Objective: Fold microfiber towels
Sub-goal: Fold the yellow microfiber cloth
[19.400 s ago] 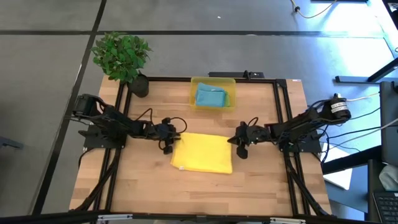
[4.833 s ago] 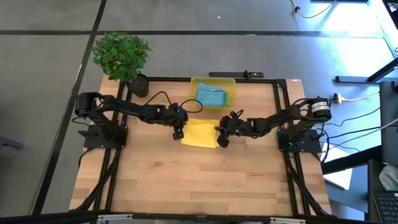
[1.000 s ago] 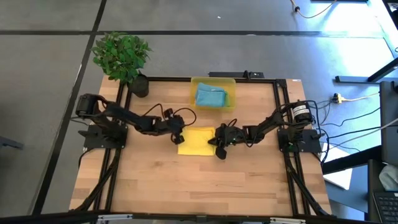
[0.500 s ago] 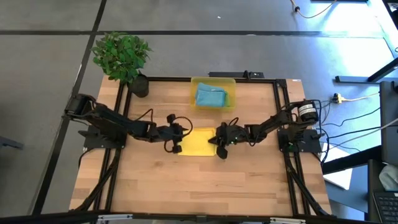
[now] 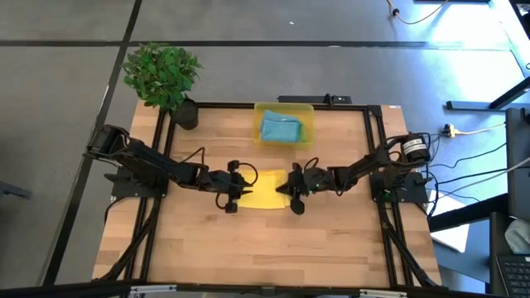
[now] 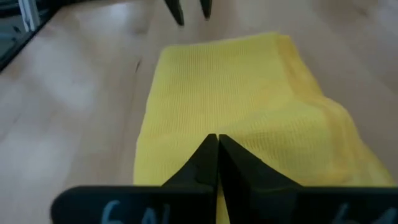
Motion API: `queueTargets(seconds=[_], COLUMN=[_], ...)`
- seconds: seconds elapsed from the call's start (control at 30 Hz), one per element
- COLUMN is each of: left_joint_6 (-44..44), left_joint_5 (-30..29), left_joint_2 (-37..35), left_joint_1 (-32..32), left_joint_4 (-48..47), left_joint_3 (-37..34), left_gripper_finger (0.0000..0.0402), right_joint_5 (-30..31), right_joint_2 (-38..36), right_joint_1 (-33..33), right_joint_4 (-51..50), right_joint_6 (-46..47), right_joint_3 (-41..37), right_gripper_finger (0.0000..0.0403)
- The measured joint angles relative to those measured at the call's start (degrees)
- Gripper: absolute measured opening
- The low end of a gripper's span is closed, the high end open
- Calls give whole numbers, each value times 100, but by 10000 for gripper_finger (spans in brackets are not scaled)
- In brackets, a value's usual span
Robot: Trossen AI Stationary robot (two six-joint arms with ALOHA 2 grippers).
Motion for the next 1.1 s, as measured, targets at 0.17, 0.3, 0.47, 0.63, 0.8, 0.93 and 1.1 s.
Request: queueTargets(seconds=[0.17, 0.3, 0.47, 0.63, 0.8, 0.93, 1.1], left_joint_6=[-9, -29, -39, -46, -20, -14, 0], left_joint_5=[-2, -4, -7, -9, -9, -12, -280], left_joint_2=[1, 1, 1, 3, 3, 3, 3], left_joint_1=[-2, 7, 8, 7, 7, 30, 92], left_joint_4=[16, 19, 21, 22, 22, 20, -222], left_joint_3=[0, 0, 0, 0, 2, 1, 2], left_gripper_finger=[78, 78, 78, 78, 78, 78, 78], right_joint_5=[406, 659, 1054, 1648, 1347, 602, 284], right_joint_2=[-117, -122, -109, -202, -590, -604, -448], right_joint_1=[3, -1, 3, -3, 89, 352, 823], right_joint_4=[-107, -274, -685, -744, -646, -330, -268], right_joint_6=[39, 3, 14, 11, -145, -112, -92], right_joint_3=[9, 9, 9, 9, 9, 11, 15], right_gripper_finger=[14, 24, 85, 155, 173, 158, 130])
